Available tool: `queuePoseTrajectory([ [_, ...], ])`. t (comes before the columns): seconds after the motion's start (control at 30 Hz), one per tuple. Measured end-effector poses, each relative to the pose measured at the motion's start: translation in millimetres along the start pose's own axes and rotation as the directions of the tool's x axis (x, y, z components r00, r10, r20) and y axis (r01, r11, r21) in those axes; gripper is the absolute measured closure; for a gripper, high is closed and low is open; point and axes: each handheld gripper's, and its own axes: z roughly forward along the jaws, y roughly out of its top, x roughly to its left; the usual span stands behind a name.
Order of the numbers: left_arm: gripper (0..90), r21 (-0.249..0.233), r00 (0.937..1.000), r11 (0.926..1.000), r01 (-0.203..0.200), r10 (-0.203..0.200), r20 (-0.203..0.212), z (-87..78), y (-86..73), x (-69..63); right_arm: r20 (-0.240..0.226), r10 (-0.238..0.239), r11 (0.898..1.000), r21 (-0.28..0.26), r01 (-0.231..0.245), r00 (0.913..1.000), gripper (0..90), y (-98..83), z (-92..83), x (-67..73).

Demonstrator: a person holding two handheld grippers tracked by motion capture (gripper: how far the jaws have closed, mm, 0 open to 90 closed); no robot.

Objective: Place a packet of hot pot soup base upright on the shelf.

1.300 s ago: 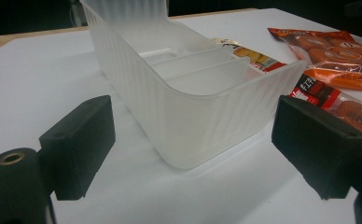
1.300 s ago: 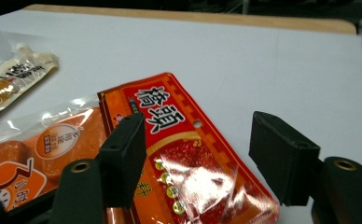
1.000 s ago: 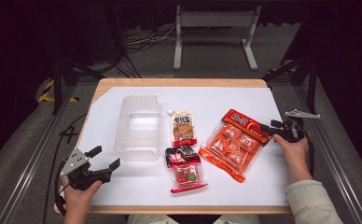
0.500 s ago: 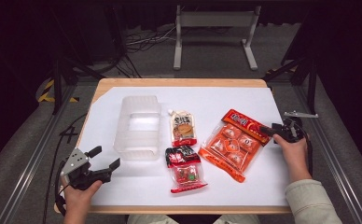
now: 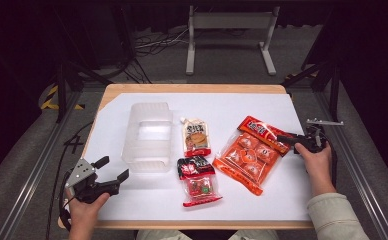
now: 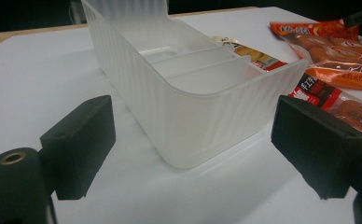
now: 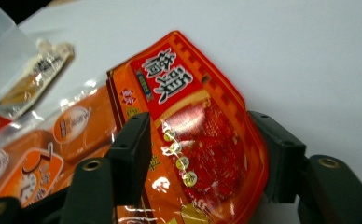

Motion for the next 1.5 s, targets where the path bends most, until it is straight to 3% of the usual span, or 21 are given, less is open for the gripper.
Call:
queuePoseTrajectory([
  [0.07, 14.4, -0.001, 1.0, 1.0, 0.0, 0.0, 0.001, 0.4, 0.0, -0.3, -0.046, -0.001, 1.0, 0.015, 0.002, 0.999, 49.1, -1.0, 1.1, 0.1],
  [0.33, 14.4, 0.005, 1.0, 1.0, -0.003, 0.003, 0.003, 1.5, 0.1, -1.0, -0.074, -0.023, 1.0, 0.018, 0.025, 0.997, 51.9, -1.2, 1.3, 2.4],
  [0.47, 14.4, 0.005, 1.0, 1.0, -0.005, 0.005, 0.003, 1.5, 0.2, -1.1, -0.111, -0.032, 0.997, 0.063, 0.039, 0.9933, 58.3, -2.8, 6.7, 2.6],
  [0.6, 14.4, 0.006, 1.0, 1.0, -0.005, 0.005, 0.005, 2.1, 0.2, -1.4, -0.087, -0.087, 0.991, 0.091, 0.095, 0.9924, 62.8, -4.1, 12.2, 7.3],
  [0.77, 14.4, 0.006, 1.0, 1.0, -0.006, 0.006, 0.004, 2.1, 0.2, -1.6, -0.054, -0.093, 0.99, 0.097, 0.097, 0.9942, 76.2, -5.9, 15.3, 5.9],
  [0.83, 14.4, 0.006, 1.0, 1.0, -0.005, 0.005, 0.004, 2.2, 0.1, -1.4, -0.045, -0.071, 0.992, 0.099, 0.075, 0.9965, 84.8, -6.3, 16.5, 5.0],
  [0.93, 14.4, 0.007, 1.0, 1.0, -0.006, 0.006, 0.004, 2.2, 0.0, -1.5, -0.033, -0.08, 0.992, 0.093, 0.083, 0.9962, 88.4, -6.3, 17.2, 5.5],
  [1.07, 14.4, 0.007, 1.0, 1.0, -0.006, 0.006, 0.001, 2.2, -0.2, -1.3, -0.007, -0.109, 0.989, 0.097, 0.11, 0.994, 89.9, -4.9, 17.2, 9.4],
  [1.5, 14.3, 0.008, 1.0, 1.0, -0.006, 0.006, -0.004, 2.2, -0.3, -1.4, 0.019, -0.114, 0.99, 0.088, 0.112, 0.9933, 90.0, -3.3, 13.9, 13.2],
])
